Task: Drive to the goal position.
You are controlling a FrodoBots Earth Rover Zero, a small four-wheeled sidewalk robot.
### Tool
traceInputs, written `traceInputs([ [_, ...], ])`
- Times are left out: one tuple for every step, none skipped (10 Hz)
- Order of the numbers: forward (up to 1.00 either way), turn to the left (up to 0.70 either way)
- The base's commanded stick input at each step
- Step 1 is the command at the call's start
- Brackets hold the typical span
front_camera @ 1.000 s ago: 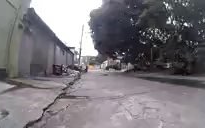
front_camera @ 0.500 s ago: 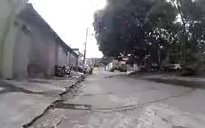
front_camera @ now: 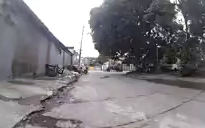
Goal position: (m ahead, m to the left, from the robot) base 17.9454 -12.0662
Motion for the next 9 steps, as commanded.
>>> traceInputs([
  [1.00,0.00],
  [1.00,0.02],
  [1.00,0.07],
  [1.00,0.13],
  [1.00,0.12],
  [1.00,0.06],
  [1.00,0.00],
  [1.00,0.00],
  [1.00,0.00],
])
